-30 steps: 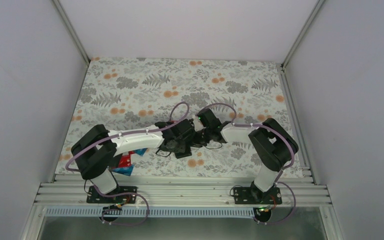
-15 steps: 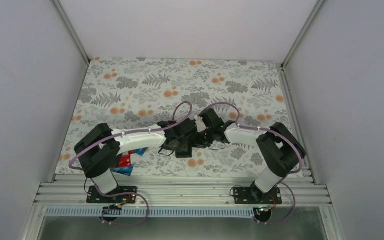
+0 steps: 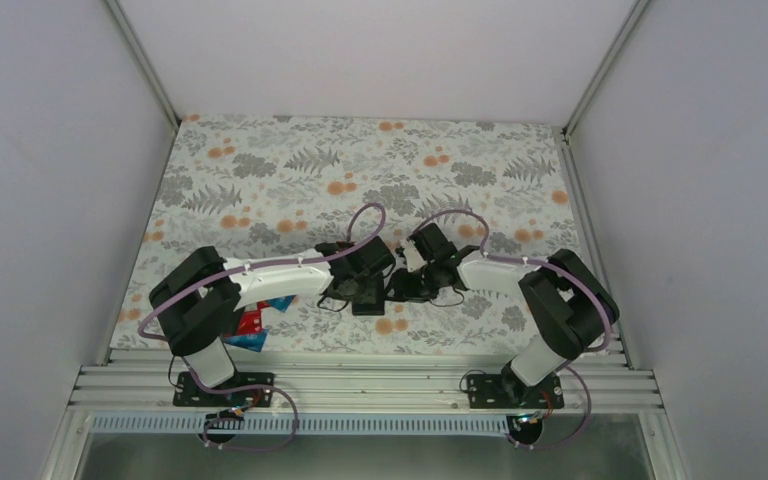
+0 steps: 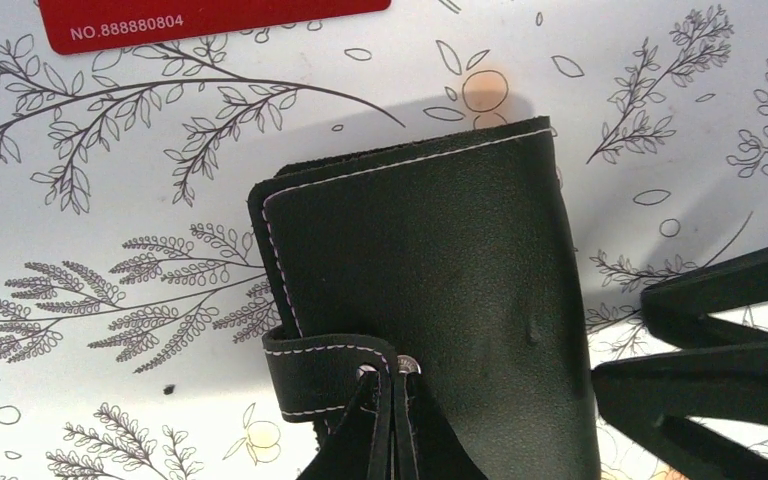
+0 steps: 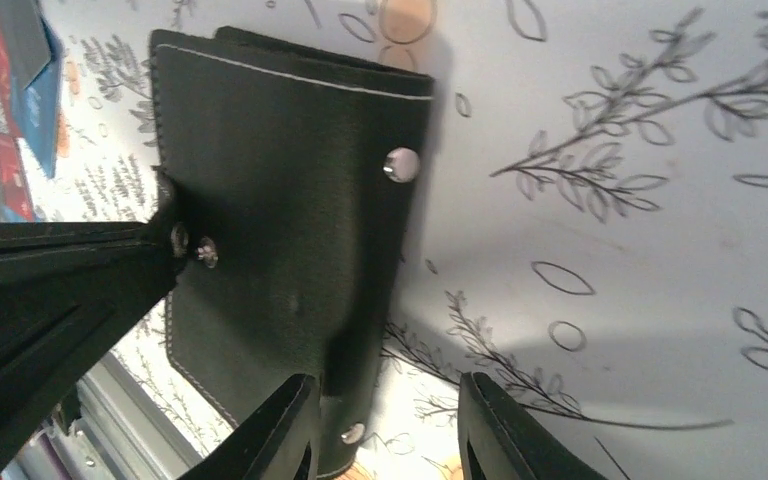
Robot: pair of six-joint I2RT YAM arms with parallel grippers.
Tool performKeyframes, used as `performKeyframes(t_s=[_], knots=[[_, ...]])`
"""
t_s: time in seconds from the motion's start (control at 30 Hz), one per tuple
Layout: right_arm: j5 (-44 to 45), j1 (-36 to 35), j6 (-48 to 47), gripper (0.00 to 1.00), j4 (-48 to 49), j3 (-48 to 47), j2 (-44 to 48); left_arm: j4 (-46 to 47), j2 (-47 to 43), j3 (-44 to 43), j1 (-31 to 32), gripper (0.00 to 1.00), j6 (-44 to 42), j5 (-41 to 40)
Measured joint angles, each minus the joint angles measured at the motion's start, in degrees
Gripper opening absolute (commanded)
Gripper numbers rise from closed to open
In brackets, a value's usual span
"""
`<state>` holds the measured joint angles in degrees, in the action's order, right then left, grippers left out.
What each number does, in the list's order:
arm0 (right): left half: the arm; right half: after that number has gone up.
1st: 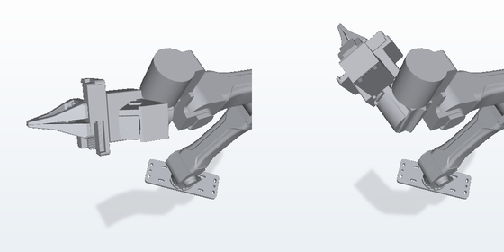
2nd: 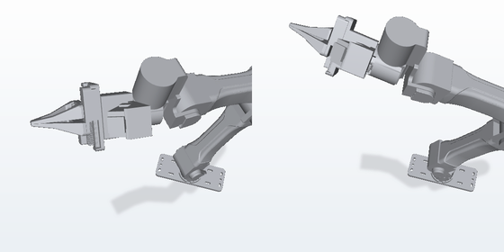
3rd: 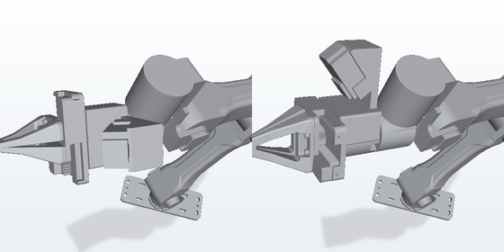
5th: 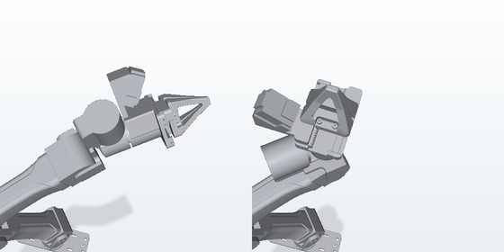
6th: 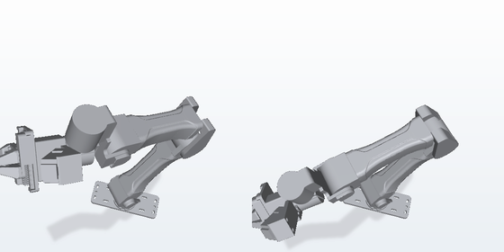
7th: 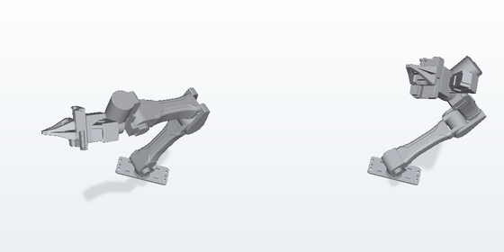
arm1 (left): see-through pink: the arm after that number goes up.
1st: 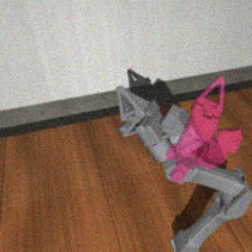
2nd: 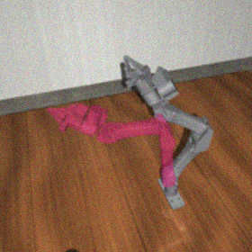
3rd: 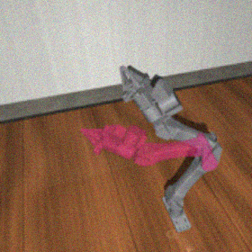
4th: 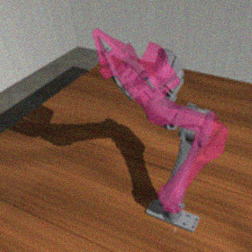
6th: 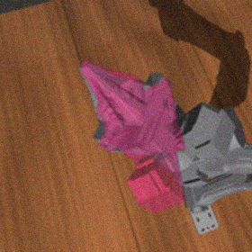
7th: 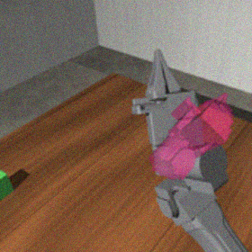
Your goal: Put the credit cards into the card holder
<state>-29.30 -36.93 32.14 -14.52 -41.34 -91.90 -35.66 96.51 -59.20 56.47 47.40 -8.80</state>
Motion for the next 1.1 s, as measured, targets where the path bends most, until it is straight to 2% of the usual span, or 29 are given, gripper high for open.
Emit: performKeyframes(t_s=[0.5, 1.1], knots=[[-6.73, 0.11, -1.97, 0.34, 5.25, 0.02, -3.41, -0.44, 2.25, -2.51, 0.52, 0.02, -1.27, 0.44], [-7.96, 0.26, -1.99, 0.33, 6.29, 0.02, -4.26, -2.01, 3.32, -4.04, 0.63, 0.02, -1.92, 0.63]])
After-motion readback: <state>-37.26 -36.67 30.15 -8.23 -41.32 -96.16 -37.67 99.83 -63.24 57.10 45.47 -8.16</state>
